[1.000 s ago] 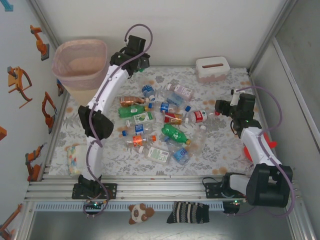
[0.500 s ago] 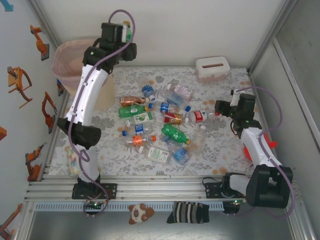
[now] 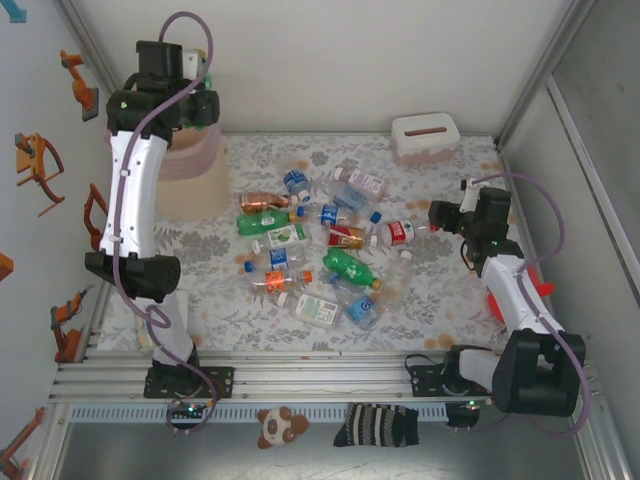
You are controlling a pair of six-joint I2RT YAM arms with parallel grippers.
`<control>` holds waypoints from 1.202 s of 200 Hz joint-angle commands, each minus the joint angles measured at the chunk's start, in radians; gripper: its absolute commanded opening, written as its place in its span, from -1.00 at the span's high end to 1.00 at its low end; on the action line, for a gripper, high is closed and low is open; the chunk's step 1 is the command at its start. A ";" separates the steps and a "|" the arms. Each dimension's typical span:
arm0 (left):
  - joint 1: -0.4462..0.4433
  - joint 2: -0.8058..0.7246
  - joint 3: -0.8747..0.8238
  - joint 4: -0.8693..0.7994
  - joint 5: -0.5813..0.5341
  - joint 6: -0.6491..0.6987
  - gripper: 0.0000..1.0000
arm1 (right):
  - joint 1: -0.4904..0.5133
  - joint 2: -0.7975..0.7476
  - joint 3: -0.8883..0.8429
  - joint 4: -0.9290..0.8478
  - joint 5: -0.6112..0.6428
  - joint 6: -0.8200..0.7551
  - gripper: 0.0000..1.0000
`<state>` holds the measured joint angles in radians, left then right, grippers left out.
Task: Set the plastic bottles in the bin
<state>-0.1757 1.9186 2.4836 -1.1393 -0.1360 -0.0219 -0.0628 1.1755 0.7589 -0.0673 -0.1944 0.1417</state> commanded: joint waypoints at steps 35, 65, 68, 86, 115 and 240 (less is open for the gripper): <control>0.083 0.073 -0.043 -0.084 0.098 0.025 -0.18 | 0.012 -0.025 0.033 -0.024 0.004 -0.001 -0.48; 0.112 0.121 -0.074 -0.065 0.108 0.022 -0.18 | 0.017 -0.018 0.039 -0.029 0.004 -0.002 -0.48; 0.114 0.127 -0.075 -0.065 0.108 0.022 -0.18 | 0.017 -0.019 0.040 -0.030 0.004 -0.002 -0.48; 0.124 0.162 -0.076 -0.056 0.119 0.022 -0.18 | 0.018 -0.022 0.041 -0.034 0.008 -0.004 -0.48; 0.137 0.216 -0.081 -0.027 0.162 0.013 -0.18 | 0.021 -0.025 0.043 -0.037 0.011 -0.005 -0.48; 0.171 0.397 -0.069 0.038 0.221 0.013 -0.37 | 0.022 -0.028 0.052 -0.041 0.009 -0.007 -0.48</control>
<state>-0.0067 2.2940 2.4100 -1.1110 0.0544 -0.0143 -0.0486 1.1698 0.7685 -0.1009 -0.1905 0.1410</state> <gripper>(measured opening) 0.661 0.740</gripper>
